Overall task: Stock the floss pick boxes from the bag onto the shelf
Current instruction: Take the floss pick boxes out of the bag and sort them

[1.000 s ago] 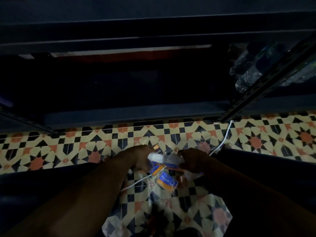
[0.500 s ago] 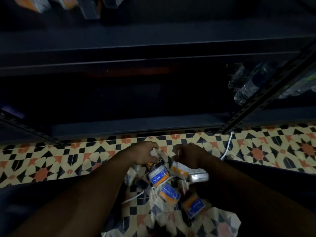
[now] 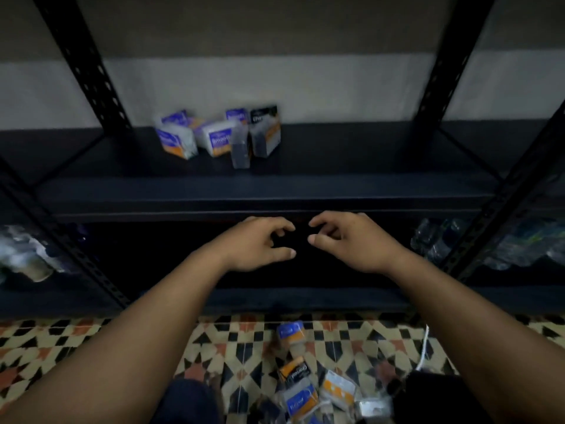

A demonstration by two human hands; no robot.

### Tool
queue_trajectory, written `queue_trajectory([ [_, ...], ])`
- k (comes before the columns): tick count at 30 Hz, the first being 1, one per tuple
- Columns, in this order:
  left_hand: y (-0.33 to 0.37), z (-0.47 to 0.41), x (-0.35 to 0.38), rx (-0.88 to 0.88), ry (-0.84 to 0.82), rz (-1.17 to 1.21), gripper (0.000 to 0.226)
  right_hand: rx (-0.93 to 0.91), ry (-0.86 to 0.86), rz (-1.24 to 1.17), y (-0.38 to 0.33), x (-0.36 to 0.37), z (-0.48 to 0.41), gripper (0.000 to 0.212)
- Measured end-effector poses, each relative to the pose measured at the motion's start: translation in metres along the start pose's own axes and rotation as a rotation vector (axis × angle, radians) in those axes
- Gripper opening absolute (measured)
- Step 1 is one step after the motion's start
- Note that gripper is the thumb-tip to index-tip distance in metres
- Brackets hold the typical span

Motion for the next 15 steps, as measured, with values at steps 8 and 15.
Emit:
queue_trajectory([
  [8, -0.006, -0.01, -0.086, -0.01, 0.178, -0.102, 0.051, -0.047, 0.147, 0.009, -0.037, -0.047, -0.05, 0.026],
  [15, -0.041, -0.03, -0.113, -0.098, 0.336, -0.093, 0.059, 0.013, 0.1, 0.091, -0.019, -0.026, -0.095, 0.033],
])
Point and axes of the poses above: each hand's wrist, its own z-axis away from the middle knuckle, its own x-axis out of the palm, y = z × x, the point moved 7 cm from there along -z, towards the middle knuckle, and after that the axes turned 7 degrees about y, right-handed, at the moved point
